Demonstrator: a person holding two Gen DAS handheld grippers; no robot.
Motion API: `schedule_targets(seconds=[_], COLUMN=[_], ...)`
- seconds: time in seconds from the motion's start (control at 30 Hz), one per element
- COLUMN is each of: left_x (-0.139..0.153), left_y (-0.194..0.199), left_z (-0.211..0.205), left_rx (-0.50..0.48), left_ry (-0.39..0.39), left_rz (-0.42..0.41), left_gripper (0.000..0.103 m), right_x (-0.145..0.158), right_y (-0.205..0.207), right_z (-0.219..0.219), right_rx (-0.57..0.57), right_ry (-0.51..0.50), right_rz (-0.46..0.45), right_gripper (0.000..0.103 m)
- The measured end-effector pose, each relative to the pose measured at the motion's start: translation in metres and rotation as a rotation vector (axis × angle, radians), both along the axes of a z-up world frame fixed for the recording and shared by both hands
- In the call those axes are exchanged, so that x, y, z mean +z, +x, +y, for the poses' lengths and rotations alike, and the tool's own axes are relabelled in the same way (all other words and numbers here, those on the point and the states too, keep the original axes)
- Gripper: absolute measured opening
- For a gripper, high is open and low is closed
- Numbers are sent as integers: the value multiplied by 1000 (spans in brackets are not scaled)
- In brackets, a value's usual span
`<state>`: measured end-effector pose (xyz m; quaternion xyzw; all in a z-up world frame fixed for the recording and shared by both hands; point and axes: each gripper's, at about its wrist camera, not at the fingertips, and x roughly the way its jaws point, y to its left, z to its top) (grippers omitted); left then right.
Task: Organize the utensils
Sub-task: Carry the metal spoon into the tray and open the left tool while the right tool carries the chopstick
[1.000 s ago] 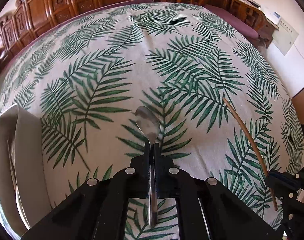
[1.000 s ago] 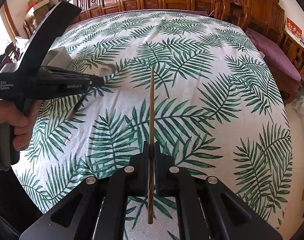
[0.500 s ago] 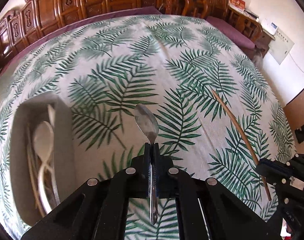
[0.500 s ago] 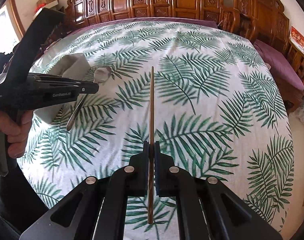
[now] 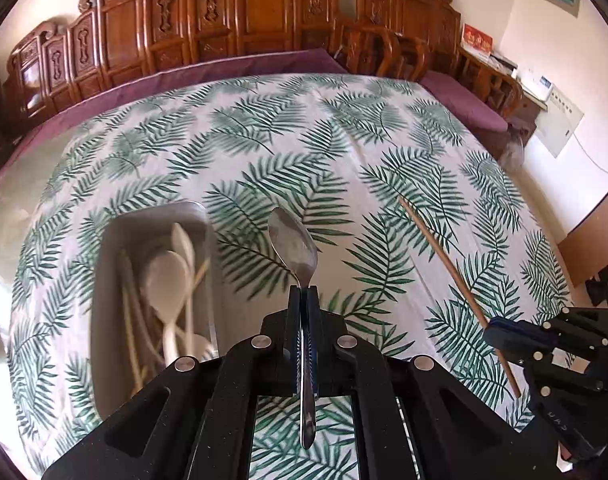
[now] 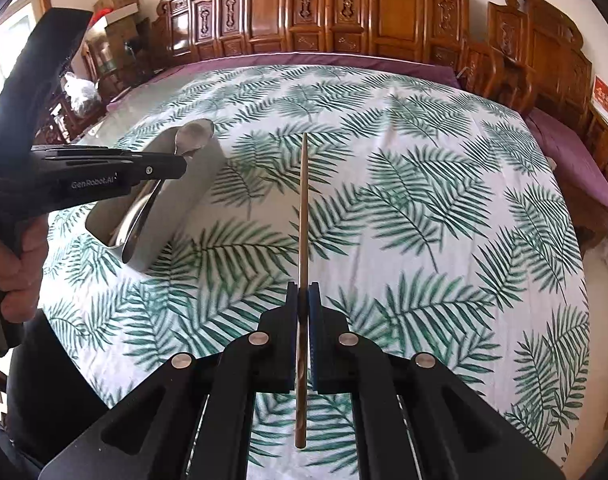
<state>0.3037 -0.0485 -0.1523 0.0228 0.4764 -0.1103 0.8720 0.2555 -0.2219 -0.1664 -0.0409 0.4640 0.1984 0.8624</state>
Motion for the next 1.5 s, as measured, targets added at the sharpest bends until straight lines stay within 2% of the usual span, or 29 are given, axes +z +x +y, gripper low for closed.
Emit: schedule_targets(seconds=[0.4,0.6,0.73,0.83,1.07,1.5], left_x=[15,10,-5,-16,-21,-46], left_y=[-1,2,9,12,20,35], left_z=[53,81,95,99,106,106], left_rx=[44,80,93,84,79,60], left_ry=[-8,-6,6,0,-15,-16], left_rz=[-24,-16,2,13,26,104], left_gripper=[2,1,1,1,1,1], right_x=[14,17,14,10,6,8], right_y=[6,10,13,14,18,20], right_z=[48,69,80,85,87,94], right_rx=[63,92,106,115,114,123], right_ry=[18,22,15,9,3,11], right_rz=[-16,-18,-12,-5,2,2], right_gripper=[6,6,6,6,6,6])
